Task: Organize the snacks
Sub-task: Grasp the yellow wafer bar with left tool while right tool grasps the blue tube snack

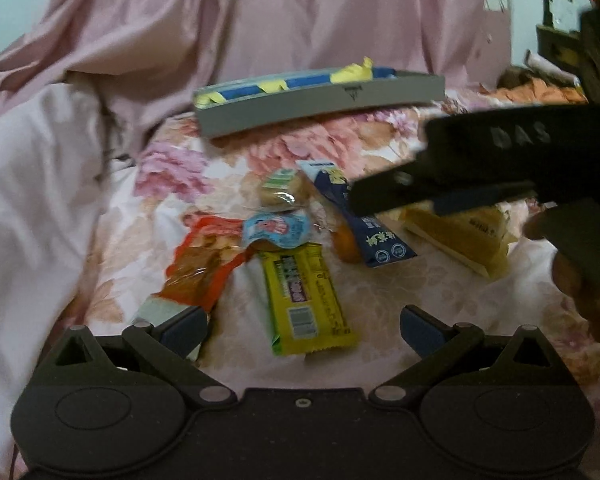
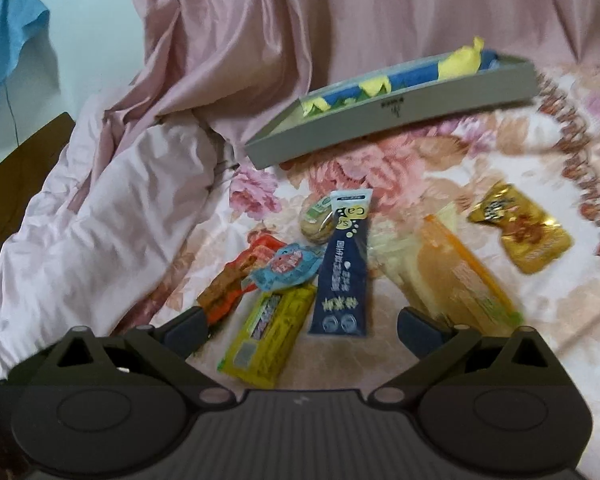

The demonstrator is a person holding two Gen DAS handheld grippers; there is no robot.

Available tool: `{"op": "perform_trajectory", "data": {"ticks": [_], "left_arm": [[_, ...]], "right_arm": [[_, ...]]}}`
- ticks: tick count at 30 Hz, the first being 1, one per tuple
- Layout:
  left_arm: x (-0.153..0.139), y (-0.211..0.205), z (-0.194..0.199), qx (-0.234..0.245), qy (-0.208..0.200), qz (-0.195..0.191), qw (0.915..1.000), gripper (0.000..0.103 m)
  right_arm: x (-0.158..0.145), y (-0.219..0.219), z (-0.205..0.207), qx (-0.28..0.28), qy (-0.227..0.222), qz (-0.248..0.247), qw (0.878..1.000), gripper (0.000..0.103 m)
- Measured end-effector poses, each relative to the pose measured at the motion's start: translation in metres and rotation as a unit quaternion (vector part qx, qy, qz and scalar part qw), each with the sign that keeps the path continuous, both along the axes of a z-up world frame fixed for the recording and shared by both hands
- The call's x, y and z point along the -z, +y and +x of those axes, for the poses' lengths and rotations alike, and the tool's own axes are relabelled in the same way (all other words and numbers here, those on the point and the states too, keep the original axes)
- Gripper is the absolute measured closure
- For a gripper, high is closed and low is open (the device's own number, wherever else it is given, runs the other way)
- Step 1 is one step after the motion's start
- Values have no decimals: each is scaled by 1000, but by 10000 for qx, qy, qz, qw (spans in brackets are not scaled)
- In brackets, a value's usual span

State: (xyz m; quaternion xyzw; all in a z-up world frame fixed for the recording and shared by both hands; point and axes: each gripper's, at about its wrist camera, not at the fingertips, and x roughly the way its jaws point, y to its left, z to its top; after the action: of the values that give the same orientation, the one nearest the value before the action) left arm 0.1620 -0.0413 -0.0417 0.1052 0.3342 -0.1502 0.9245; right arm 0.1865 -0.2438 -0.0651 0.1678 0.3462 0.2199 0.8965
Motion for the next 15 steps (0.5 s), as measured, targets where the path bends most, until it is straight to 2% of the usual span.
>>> {"op": "perform_trajectory", "data": {"ticks": [6,12,15], "left_arm": [[16,-2,30,277,389,-82,9988,11],[24,0,48,256,557,-227,9979,19],[27,0,59,129,663,-184,9975,26]], "right_arm": [[5,23,33,-197,-185,-217,9994,1],[19,31,56,-23,-22,-443,9990,17],[24,36,61,99,-47,-767,9970,26]]}}
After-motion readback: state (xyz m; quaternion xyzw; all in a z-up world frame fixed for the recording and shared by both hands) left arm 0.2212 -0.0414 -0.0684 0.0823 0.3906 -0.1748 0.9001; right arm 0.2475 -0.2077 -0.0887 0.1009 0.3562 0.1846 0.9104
